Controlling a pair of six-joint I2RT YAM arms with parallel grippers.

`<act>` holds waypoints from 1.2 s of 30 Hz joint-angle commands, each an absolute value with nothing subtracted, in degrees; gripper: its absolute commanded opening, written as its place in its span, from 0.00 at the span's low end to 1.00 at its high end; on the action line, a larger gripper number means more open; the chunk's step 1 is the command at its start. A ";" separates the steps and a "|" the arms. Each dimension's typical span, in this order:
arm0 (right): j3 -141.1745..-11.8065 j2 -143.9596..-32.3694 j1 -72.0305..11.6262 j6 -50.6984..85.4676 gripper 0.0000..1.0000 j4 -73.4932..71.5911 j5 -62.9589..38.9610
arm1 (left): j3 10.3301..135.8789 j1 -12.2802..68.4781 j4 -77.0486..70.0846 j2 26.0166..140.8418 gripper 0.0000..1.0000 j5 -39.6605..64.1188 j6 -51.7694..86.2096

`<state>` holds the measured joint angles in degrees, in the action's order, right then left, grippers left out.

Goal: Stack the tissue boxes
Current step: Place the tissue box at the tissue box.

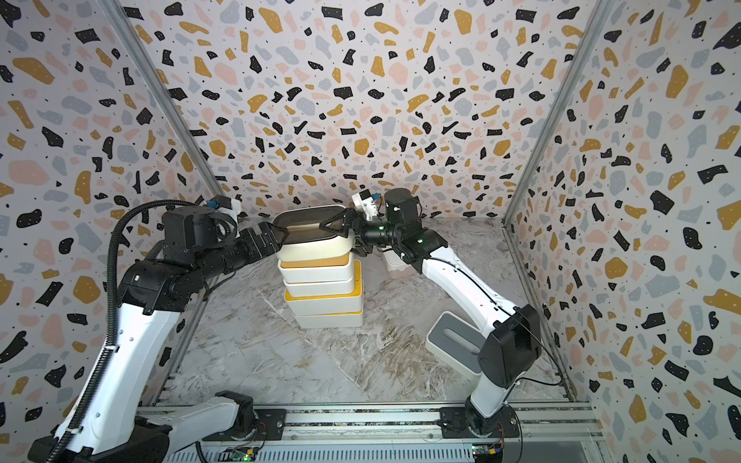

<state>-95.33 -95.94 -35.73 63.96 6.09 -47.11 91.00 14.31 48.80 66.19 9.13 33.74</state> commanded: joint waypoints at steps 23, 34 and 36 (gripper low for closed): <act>-108.11 -93.96 -33.27 46.54 0.99 27.94 -42.21 | 89.58 13.89 51.12 69.58 0.96 6.08 30.30; -111.28 -94.15 -31.47 40.45 0.99 35.92 -39.87 | 89.69 13.89 50.93 70.30 0.96 5.76 30.38; -112.40 -94.33 -31.00 38.51 0.99 38.35 -38.20 | 90.15 13.89 50.90 70.31 0.95 6.16 30.33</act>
